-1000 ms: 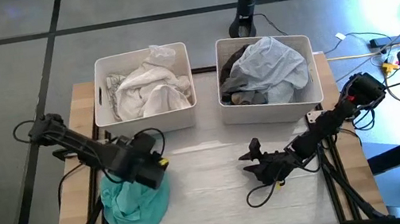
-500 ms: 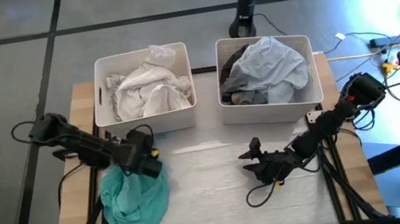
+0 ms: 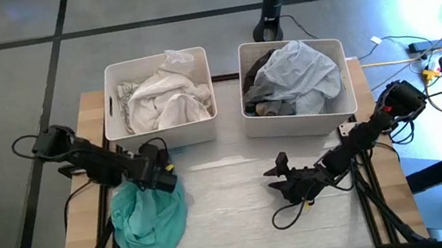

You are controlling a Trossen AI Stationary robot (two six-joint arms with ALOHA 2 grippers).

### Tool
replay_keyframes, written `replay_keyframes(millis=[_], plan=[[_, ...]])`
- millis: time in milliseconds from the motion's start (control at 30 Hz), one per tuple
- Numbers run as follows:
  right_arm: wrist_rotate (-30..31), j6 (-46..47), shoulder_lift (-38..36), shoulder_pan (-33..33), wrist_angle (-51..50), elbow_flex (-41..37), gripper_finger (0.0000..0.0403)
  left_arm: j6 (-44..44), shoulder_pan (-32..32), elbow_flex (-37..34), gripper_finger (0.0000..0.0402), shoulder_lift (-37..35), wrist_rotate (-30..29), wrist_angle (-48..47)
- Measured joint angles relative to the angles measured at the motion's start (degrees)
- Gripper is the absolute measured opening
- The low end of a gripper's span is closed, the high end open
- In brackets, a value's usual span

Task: Sort clothes
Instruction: Put the dark blue sock into the right white bin

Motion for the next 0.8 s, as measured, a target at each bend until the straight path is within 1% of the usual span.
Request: replay_keyframes(millis=[100, 333, 367, 467, 567, 700, 800], plan=[[0.0, 0.0, 0.0, 0.0, 0.0, 0.0, 0.022, 1.9, 0.0, -0.6, 0.0133, 0.0, 0.0, 0.3], [0.0, 0.0, 0.0, 0.0, 0.0, 0.0, 0.022, 9.4, 0.0, -0.9, 0.0022, 0.0, 0.0, 2.9], [0.0, 0.0, 0.0, 0.0, 0.0, 0.0, 0.022, 10.2, 0.0, -0.9, 0.0012, 0.0, -0.1, 3.4], [0.0, 0.0, 0.0, 0.0, 0.0, 0.0, 0.022, 11.9, -0.2, -0.5, 0.0012, 0.0, -0.4, 4.1], [0.0, 0.0, 0.0, 0.0, 0.0, 0.0, 0.022, 14.0, -0.8, 1.5, 0.0016, 0.0, -1.4, 4.3], [0.0, 0.0, 0.0, 0.0, 0.0, 0.0, 0.022, 17.9, -1.7, 6.1, 0.0006, 0.0, -3.2, 4.3], [0.0, 0.0, 0.0, 0.0, 0.0, 0.0, 0.022, 21.3, -2.3, 10.6, 0.0009, 0.0, -4.9, 4.6]])
